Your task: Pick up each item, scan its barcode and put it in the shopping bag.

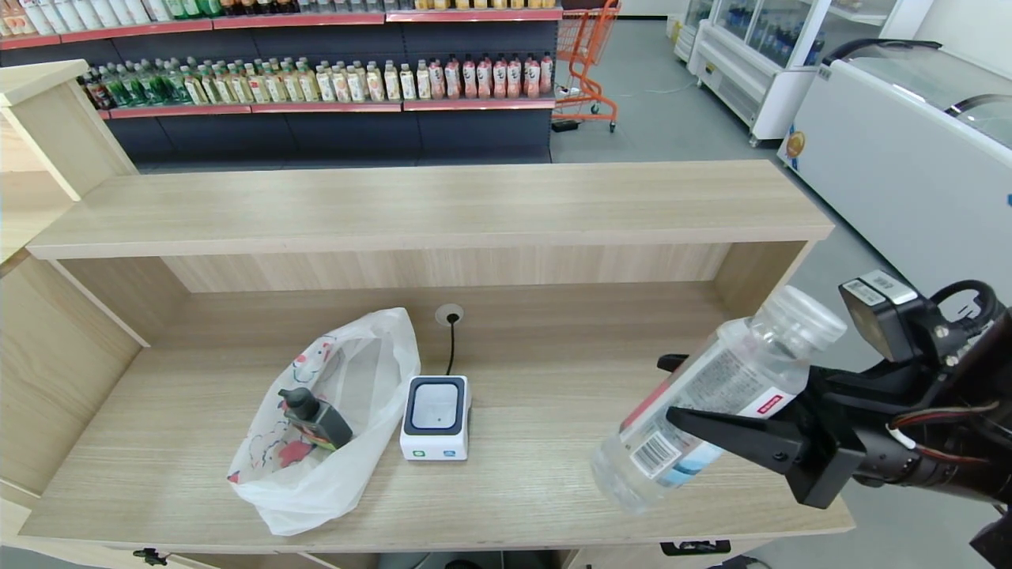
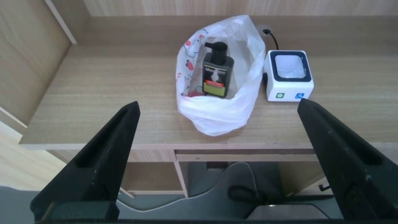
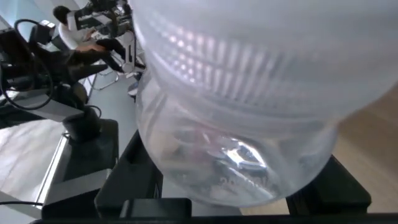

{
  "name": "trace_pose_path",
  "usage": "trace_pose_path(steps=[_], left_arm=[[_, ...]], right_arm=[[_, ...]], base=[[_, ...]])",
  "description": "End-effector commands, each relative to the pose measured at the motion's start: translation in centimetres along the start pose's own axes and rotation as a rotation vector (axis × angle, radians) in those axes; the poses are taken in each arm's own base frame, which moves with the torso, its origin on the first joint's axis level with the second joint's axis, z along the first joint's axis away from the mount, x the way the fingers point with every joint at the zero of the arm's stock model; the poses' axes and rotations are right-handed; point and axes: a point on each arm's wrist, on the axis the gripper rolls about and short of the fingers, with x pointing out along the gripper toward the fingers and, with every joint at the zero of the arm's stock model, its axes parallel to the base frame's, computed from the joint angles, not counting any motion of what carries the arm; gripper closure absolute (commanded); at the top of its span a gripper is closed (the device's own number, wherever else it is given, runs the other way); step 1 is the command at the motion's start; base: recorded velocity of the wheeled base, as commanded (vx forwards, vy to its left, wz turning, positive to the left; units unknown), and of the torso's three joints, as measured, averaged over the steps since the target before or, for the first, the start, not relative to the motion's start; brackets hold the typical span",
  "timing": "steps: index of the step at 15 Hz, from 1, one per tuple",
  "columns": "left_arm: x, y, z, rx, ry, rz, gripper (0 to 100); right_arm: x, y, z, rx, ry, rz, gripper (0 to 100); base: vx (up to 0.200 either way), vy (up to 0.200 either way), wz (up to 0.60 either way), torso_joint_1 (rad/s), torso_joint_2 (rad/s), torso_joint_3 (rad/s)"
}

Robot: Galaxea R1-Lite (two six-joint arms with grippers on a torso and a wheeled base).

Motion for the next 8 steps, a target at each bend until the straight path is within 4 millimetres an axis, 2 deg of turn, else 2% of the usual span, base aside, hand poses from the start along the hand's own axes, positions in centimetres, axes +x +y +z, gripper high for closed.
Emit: trace_pose_path(steps=[1, 4, 6, 8], left_arm=[[0.0, 0.0, 0.0, -0.001, 0.001, 0.001, 0], [0.0, 0.0, 0.0, -0.001, 0.001, 0.000, 0], [0.0, 0.0, 0.0, -0.001, 0.001, 0.000, 0], [0.0, 0.0, 0.0, -0.001, 0.001, 0.000, 0]], right_arm=[[0.3, 0.8, 0.4, -0.009, -0.013, 0.031, 100], [0.8, 1.0, 1.1, -0.024, -0.031, 0.059, 100], [1.1, 2.4, 1.5, 0.062, -0.035, 0.109, 100], [1.2, 2.6, 1.7, 0.096, -0.039, 0.120, 100]], base=[[0.000, 0.000, 0.00, 0.000, 0.00, 0.000], [0.000, 0.000, 0.00, 0.000, 0.00, 0.000], [0.000, 0.000, 0.00, 0.000, 0.00, 0.000], [0.000, 0.000, 0.00, 0.000, 0.00, 0.000]])
